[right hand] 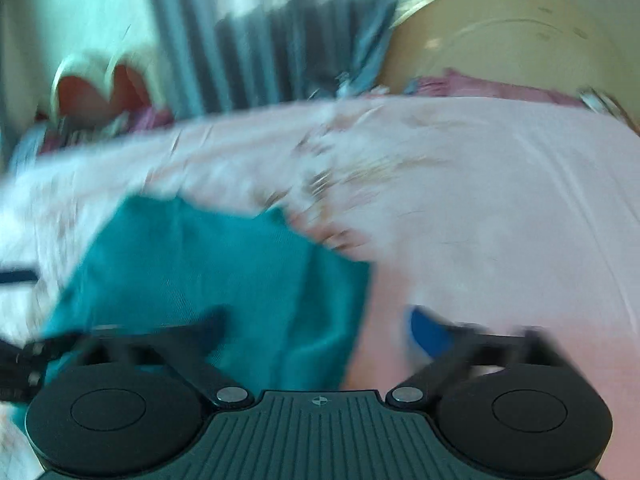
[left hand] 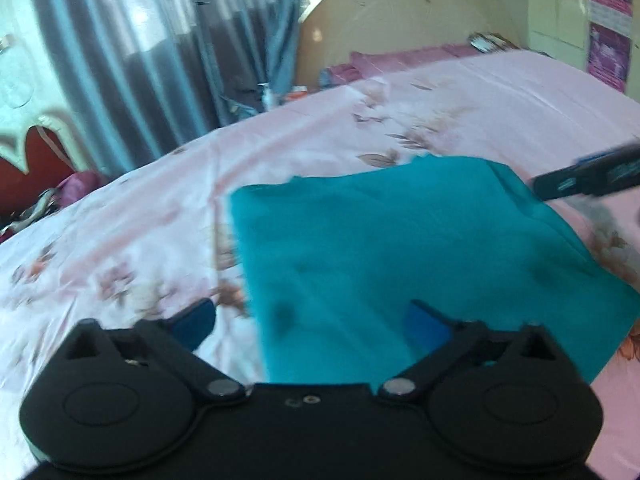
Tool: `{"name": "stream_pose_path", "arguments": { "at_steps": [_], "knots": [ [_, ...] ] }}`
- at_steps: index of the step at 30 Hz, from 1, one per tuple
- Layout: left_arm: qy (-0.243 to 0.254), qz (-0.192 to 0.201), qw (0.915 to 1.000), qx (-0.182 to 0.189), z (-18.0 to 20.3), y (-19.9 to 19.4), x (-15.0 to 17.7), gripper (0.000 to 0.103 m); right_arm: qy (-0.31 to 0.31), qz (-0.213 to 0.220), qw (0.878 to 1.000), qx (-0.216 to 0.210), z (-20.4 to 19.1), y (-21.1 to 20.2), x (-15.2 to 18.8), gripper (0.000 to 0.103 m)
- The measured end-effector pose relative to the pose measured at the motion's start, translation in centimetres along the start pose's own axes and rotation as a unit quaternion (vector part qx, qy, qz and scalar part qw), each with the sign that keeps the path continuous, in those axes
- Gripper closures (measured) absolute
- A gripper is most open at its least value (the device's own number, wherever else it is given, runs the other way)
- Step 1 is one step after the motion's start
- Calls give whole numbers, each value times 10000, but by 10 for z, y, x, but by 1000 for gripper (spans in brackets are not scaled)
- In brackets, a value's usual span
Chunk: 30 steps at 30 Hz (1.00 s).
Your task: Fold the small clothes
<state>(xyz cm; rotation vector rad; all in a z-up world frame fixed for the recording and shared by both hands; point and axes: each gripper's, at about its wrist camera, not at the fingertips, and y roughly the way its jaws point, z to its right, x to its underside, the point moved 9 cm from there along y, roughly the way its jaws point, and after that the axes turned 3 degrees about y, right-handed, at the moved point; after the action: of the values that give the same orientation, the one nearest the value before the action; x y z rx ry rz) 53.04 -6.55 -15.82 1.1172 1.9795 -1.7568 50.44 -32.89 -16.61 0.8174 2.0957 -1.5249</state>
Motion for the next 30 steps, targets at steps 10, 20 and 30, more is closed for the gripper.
{"name": "stream_pose_path", "arguments": {
  "at_steps": [10, 20, 30],
  "knots": [
    [-1770, -686, 9741, 1225, -37, 14, 31, 5, 2284, -1119, 9482, -1901, 46, 6, 17, 24],
    [-3149, -812, 9137, 2437, -43, 46, 38, 36, 2416, -1521, 9241, -2541, 45, 29, 10, 24],
    [-2808, -995, 9272, 2272, -33, 56, 25, 49, 1600, -1798, 9382, -2488, 21, 43, 14, 59]
  ]
}}
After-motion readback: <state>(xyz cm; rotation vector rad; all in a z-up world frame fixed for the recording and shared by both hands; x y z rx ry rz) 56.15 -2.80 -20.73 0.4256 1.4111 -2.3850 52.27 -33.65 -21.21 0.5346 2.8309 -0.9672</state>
